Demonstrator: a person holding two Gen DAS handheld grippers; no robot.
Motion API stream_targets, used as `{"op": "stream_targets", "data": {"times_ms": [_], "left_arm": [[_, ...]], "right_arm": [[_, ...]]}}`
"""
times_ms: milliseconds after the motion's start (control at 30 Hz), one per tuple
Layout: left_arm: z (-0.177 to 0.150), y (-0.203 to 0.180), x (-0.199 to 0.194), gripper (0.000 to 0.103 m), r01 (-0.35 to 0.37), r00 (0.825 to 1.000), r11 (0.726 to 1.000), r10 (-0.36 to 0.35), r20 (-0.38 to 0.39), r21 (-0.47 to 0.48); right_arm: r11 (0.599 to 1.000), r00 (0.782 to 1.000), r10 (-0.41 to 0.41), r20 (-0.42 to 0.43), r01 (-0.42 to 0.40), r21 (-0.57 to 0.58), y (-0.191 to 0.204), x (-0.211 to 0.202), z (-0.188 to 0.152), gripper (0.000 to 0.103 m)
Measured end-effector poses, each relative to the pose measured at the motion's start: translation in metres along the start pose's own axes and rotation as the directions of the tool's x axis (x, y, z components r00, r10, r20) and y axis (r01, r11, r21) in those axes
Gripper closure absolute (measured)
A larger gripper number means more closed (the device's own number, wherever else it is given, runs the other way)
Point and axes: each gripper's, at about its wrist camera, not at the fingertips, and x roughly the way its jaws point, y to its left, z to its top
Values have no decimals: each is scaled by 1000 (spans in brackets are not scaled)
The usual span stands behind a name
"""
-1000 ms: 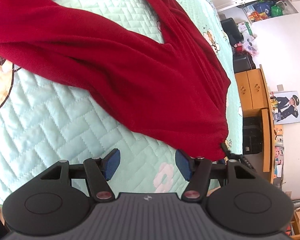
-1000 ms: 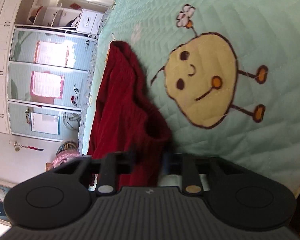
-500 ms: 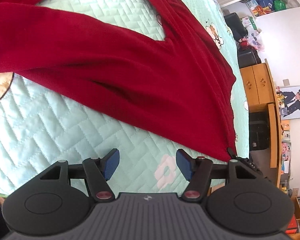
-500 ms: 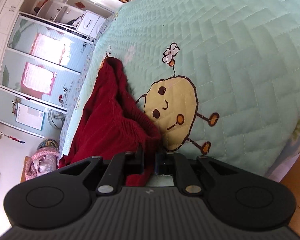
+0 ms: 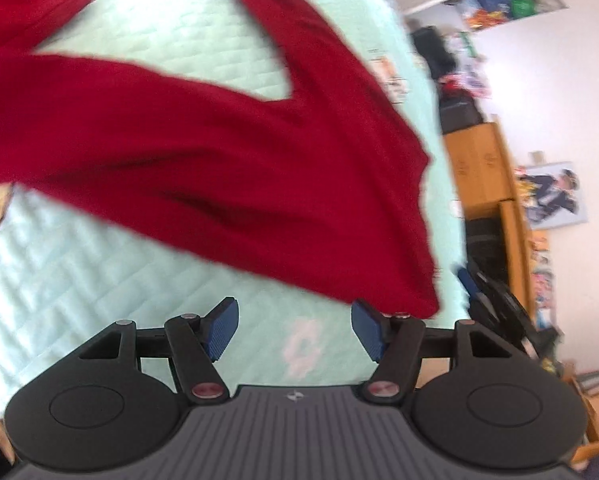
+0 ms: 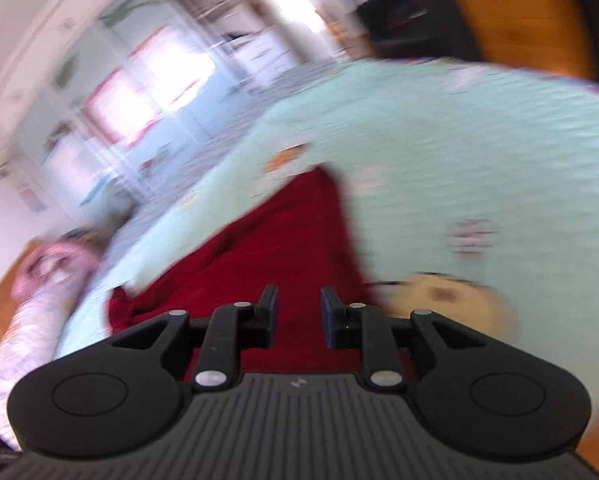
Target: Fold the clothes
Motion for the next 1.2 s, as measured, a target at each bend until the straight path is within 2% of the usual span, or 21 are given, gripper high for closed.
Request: {"op": "stream_targets", "data": {"times_ms": [67, 167, 233, 267, 333, 400, 433, 500, 567, 633, 700, 733, 767, 800, 900, 933, 967, 1067, 1133, 1200], "left_arm": [[4, 6, 2, 37, 5, 1000, 1000, -5, -5, -8], [9, 16, 4, 37, 13, 1000, 1000, -13, -11, -19], [13, 22, 6, 37, 18, 1000, 999, -19, -16, -26], [15, 25, 7, 37, 21, 1000, 999, -22, -18, -30], [18, 31, 8, 37, 26, 999, 999, -27, -23, -38], [22, 38, 10, 37, 31, 999, 998, -33, -27, -45], [24, 41, 11, 37, 34, 999, 998, -35, -29, -49], [27, 47, 13, 37, 39, 999, 998, -41, -33, -57], [31, 53, 14, 37, 44, 998, 997, -47, -38, -64], [34, 53, 16, 37, 44, 998, 998, -46, -53, -40], [36, 51, 19, 37, 46, 997, 999, -47, -68, -15], [37, 52, 19, 37, 52, 996, 999, -53, -73, -14], [38, 54, 19, 37, 60, 995, 998, -61, -75, -17], [37, 55, 19, 37, 68, 995, 997, -70, -77, -21], [36, 59, 19, 37, 90, 992, 996, -92, -82, -26], [37, 59, 19, 37, 94, 992, 995, -95, -83, -19], [38, 57, 19, 37, 98, 992, 995, -99, -84, -12], [47, 55, 13, 37, 120, 991, 993, -119, -60, 11], [53, 51, 8, 37, 128, 991, 991, -128, -27, 27], [58, 48, 0, 37, 111, 994, 993, -112, 19, 50]], "right_arm": [[997, 995, 67, -78, -64, 41, -1, 34, 8, 77], [998, 983, 57, -175, -50, 47, -12, 89, 21, 78], [998, 987, -13, -162, 22, 53, -30, 107, 32, 87], [996, 987, -49, -150, 59, 62, -40, 114, 38, 103], [989, 986, -106, -128, 118, 85, -52, 123, 47, 103], [984, 980, -176, -87, 179, 18, -34, 116, 47, 103], [980, 978, -200, -62, 200, -2, -23, 111, 46, 98], [990, 989, -140, -56, 139, -17, 0, 109, 44, 94], [997, 993, -44, -113, 36, -68, 22, 123, 42, 90], [993, 978, 39, -206, -61, -102, 40, 152, 40, 86], [991, 959, 48, -278, -81, -108, 44, 187, 42, 85], [992, 962, 7, -272, -40, -116, 40, 199, 46, 86], [992, 968, -55, -244, 25, -126, 34, 210, 52, 100], [987, 969, -117, -215, 89, -135, 27, 220, 57, 103], [985, 979, -170, -108, 168, -31, 17, 215, 69, 103], [981, 978, -194, -76, 194, -12, 19, 210, 70, 102], [976, 975, -218, -45, 218, 8, 21, 205, 71, 94], [997, 995, -70, -71, 72, 33, 38, 196, 55, 88], [1000, 992, 13, -125, -15, -11, 54, 201, 42, 77], [1000, 990, -21, -137, 22, 4, 46, 213, 38, 73]]}}
